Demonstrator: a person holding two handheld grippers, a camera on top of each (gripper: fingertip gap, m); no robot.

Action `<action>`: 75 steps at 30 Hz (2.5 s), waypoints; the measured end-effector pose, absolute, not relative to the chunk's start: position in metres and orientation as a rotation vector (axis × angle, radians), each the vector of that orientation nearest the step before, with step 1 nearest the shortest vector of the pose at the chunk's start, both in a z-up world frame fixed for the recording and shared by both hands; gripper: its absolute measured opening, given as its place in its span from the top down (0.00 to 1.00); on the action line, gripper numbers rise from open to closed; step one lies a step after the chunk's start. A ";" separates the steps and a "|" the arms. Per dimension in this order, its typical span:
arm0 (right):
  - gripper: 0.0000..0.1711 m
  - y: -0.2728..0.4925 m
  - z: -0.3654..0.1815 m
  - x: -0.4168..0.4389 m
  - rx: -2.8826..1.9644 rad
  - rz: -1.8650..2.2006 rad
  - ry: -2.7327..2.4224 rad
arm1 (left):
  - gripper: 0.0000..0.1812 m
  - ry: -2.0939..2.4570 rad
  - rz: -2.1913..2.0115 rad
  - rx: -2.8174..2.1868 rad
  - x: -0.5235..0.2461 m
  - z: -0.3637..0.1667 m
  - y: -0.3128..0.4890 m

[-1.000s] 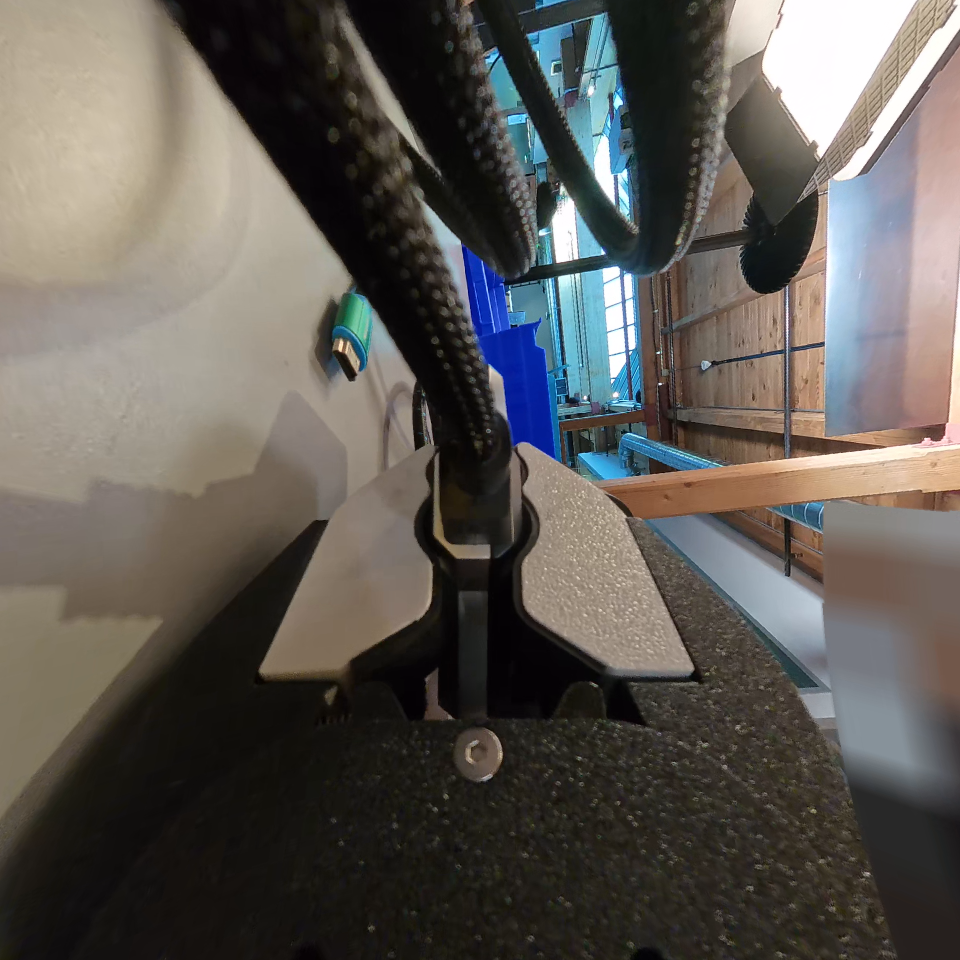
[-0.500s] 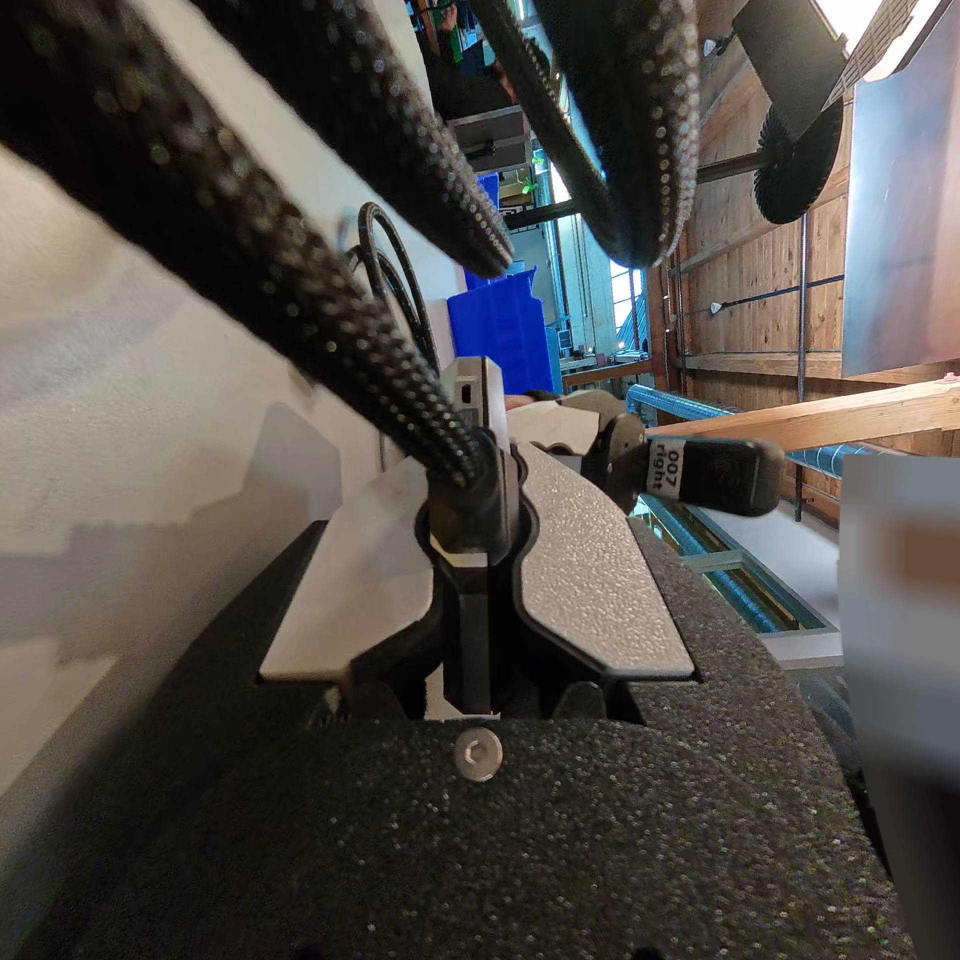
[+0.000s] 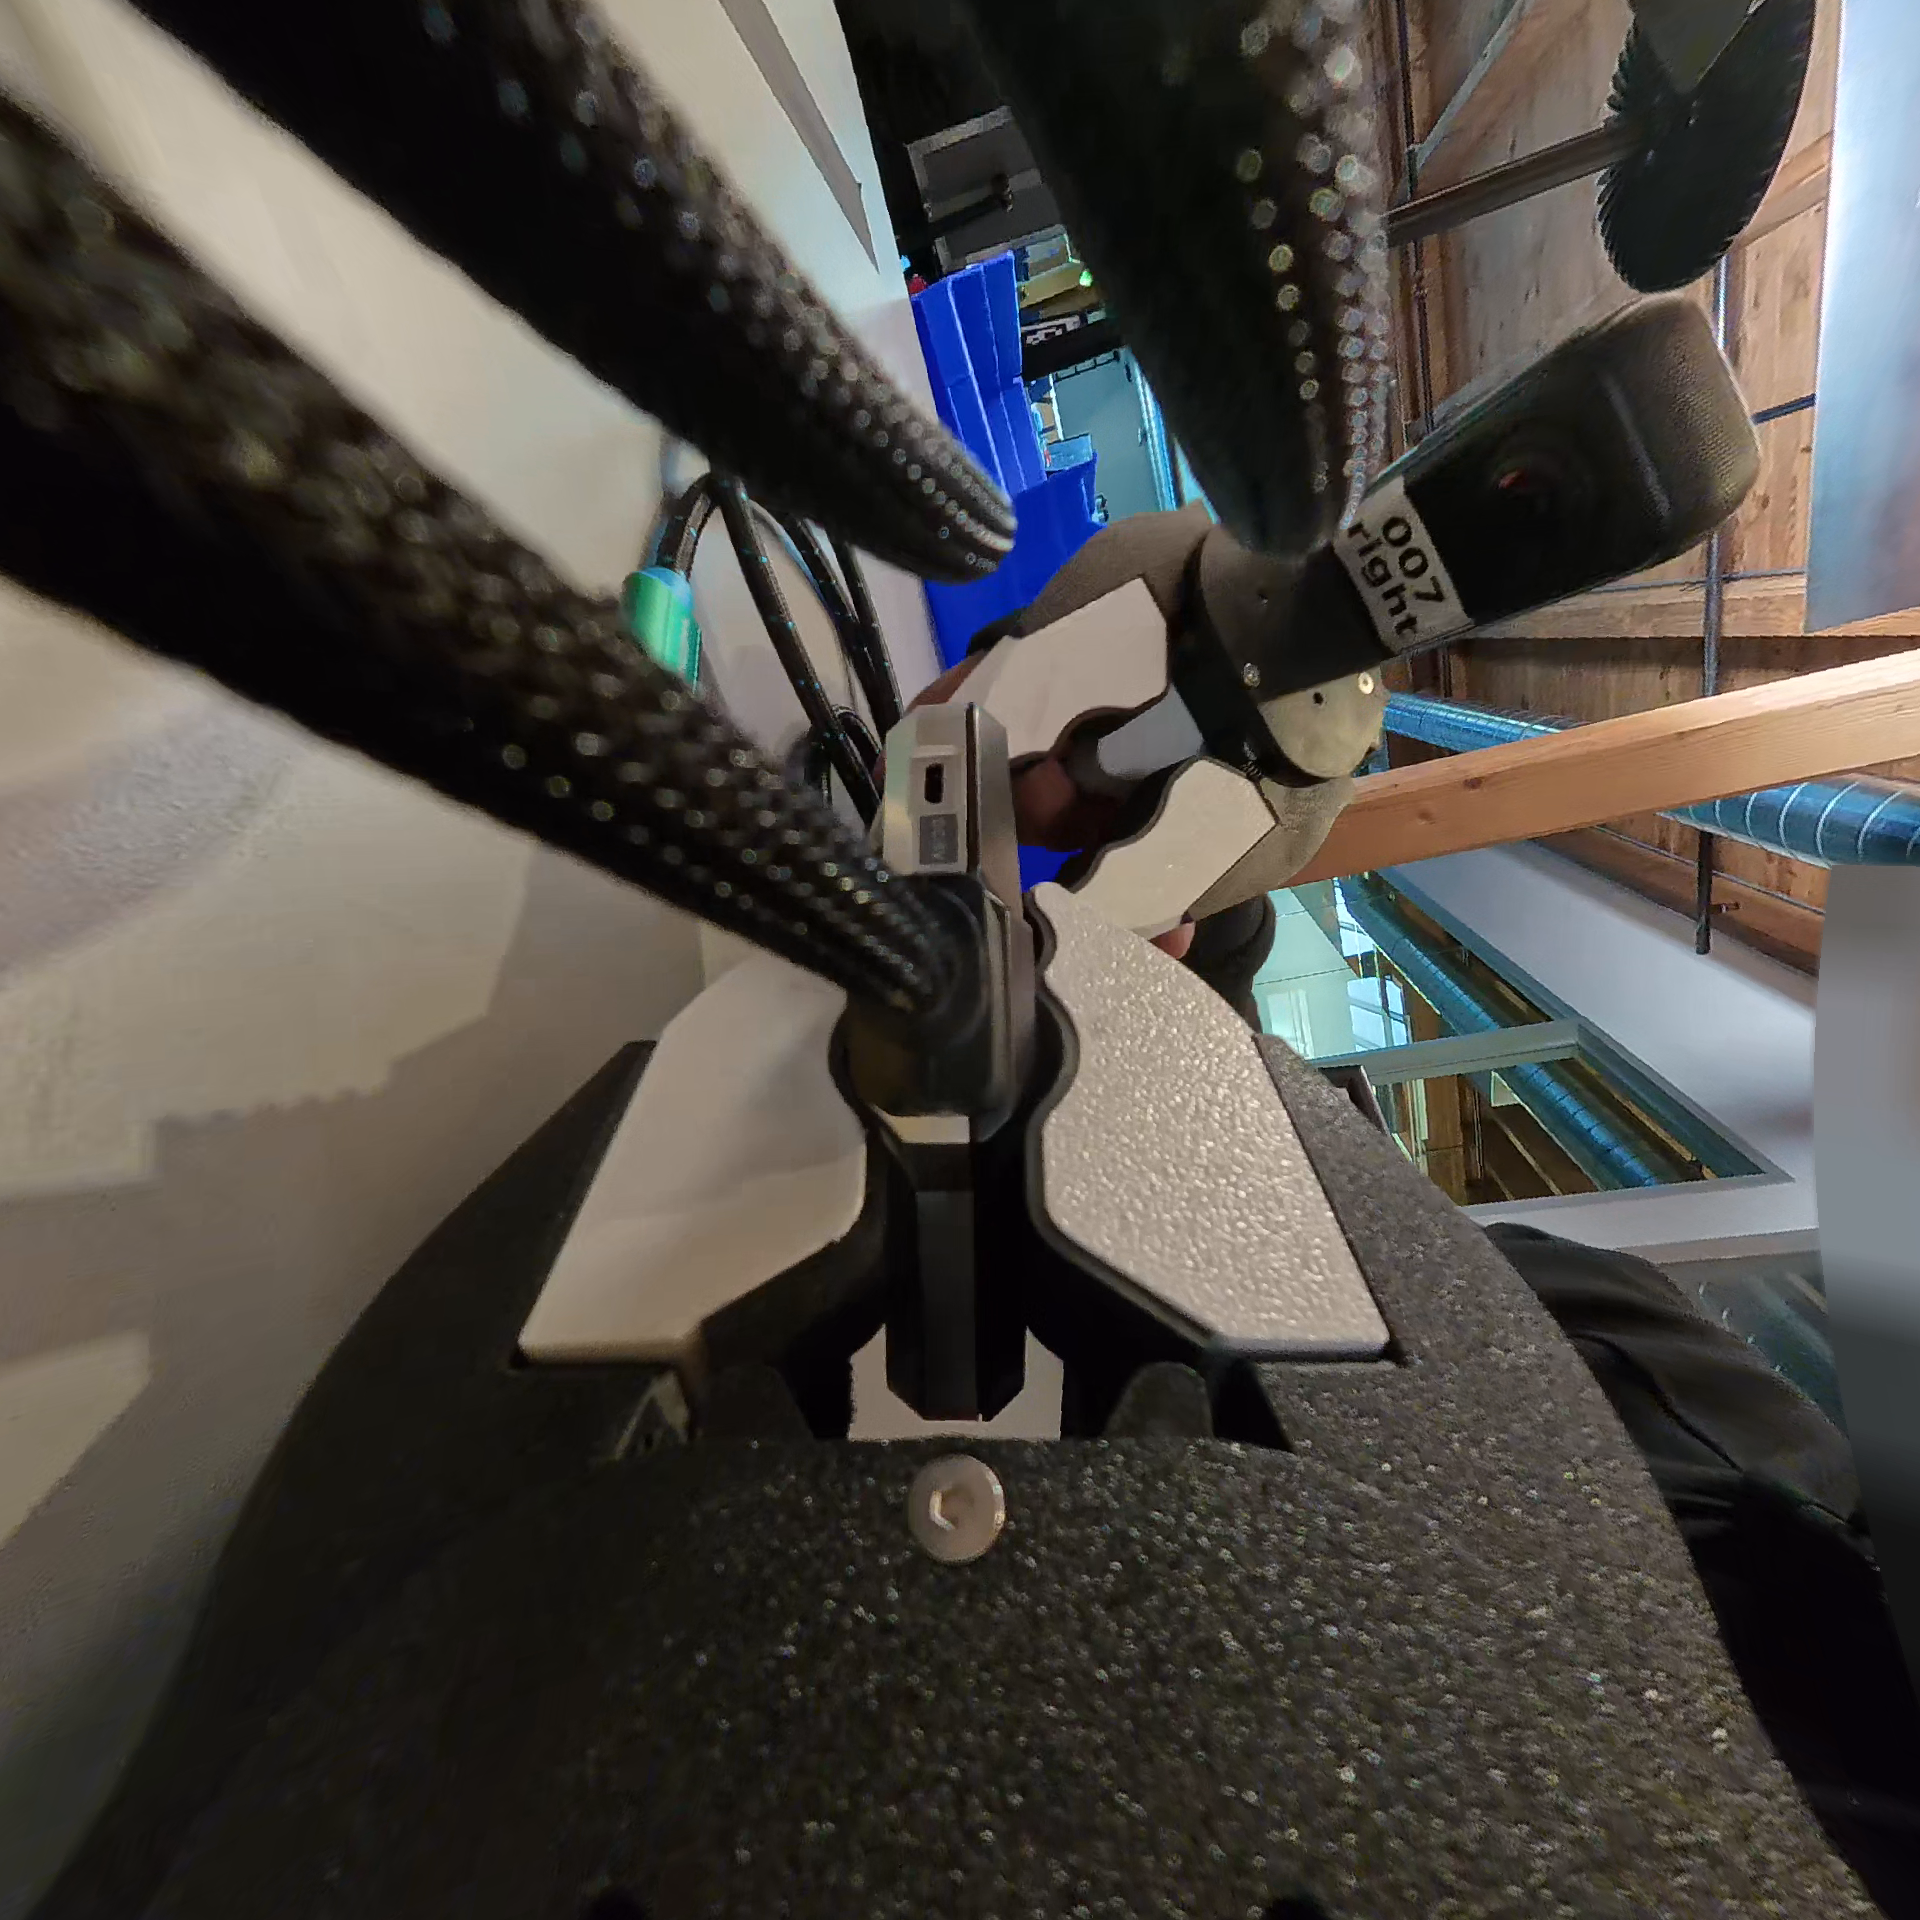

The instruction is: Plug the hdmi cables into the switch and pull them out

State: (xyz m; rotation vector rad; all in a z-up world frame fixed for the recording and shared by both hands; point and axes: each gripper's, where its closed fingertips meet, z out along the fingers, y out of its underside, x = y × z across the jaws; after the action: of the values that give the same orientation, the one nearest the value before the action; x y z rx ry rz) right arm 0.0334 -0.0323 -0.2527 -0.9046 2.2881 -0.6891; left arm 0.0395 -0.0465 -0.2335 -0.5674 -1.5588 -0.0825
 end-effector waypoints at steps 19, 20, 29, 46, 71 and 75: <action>0.80 -0.013 -0.283 0.039 -1.155 -0.397 2.417 | 0.87 -1.577 -0.082 -0.604 0.045 -0.237 -0.038; 0.78 -0.013 -0.282 0.038 -1.128 -0.397 2.404 | 0.87 -1.575 -0.083 -0.607 0.045 -0.237 -0.037; 0.86 -0.029 -0.274 0.025 -0.890 -0.430 2.378 | 0.88 -1.569 -0.088 -0.615 0.048 -0.236 -0.036; 0.88 -0.033 -0.284 0.023 -0.833 -0.346 2.559 | 0.88 -1.571 -0.086 -0.599 0.051 -0.236 -0.039; 0.92 -0.046 -0.236 0.038 -1.462 -1.853 2.754 | 0.87 -1.545 0.013 -0.427 0.052 -0.227 -0.070; 0.92 -0.049 -0.235 0.052 -1.530 -1.874 2.741 | 0.87 -1.554 0.022 -0.412 0.051 -0.228 -0.071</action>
State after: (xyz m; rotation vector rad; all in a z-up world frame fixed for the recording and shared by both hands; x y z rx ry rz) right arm 0.0516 -0.0488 -0.2351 -1.5299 2.7408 -1.8738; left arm 0.0512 -0.0708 -0.2284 -0.4119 -1.5536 0.0217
